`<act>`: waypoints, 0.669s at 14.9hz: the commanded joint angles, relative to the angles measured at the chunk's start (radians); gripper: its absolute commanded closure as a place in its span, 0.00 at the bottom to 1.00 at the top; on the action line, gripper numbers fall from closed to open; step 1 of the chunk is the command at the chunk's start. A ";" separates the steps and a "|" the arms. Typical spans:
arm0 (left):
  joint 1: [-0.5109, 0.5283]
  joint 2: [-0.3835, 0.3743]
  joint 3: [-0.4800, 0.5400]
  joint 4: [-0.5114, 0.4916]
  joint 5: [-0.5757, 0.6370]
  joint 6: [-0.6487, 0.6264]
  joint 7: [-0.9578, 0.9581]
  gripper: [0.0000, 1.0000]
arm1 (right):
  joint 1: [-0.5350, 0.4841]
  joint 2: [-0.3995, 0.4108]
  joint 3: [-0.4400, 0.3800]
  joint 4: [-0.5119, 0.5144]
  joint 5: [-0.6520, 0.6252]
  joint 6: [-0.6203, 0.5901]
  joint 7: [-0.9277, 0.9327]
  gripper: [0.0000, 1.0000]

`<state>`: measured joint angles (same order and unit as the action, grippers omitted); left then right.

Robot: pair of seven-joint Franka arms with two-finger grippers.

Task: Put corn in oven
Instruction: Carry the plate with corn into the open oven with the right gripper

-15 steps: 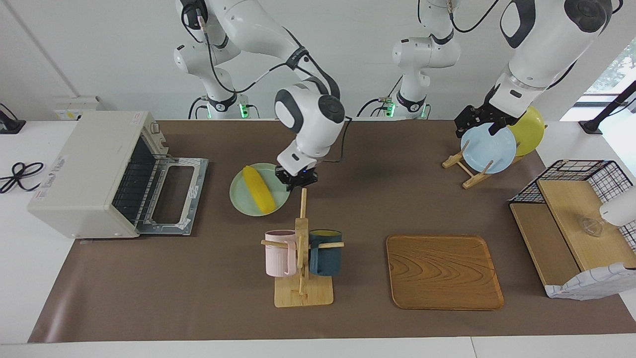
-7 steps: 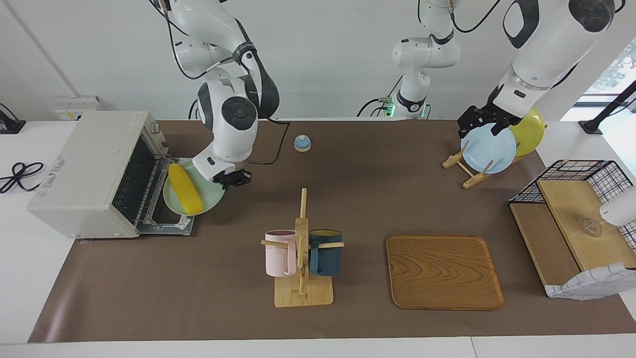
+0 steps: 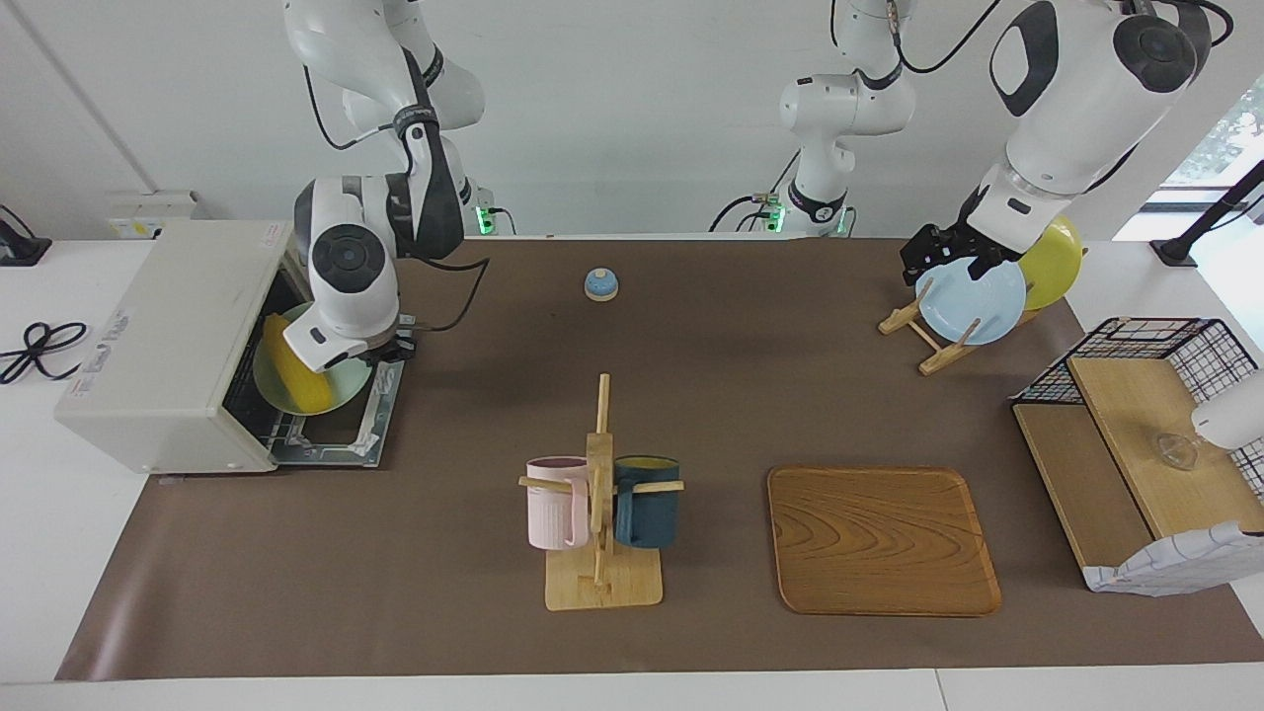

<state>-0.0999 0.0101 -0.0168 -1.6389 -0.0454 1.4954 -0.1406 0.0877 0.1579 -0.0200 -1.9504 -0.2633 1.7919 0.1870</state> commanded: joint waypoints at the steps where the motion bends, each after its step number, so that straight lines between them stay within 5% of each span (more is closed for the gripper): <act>1: -0.014 -0.010 -0.002 0.004 0.018 0.003 0.007 0.00 | -0.054 -0.032 0.015 -0.053 -0.022 0.046 -0.066 1.00; 10: -0.015 -0.022 -0.002 0.027 0.010 -0.030 0.003 0.00 | -0.149 -0.052 0.015 -0.147 -0.022 0.176 -0.185 1.00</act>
<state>-0.1005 0.0006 -0.0265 -1.6240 -0.0454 1.4921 -0.1405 -0.0240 0.1233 -0.0187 -2.0542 -0.2635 1.9229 0.0378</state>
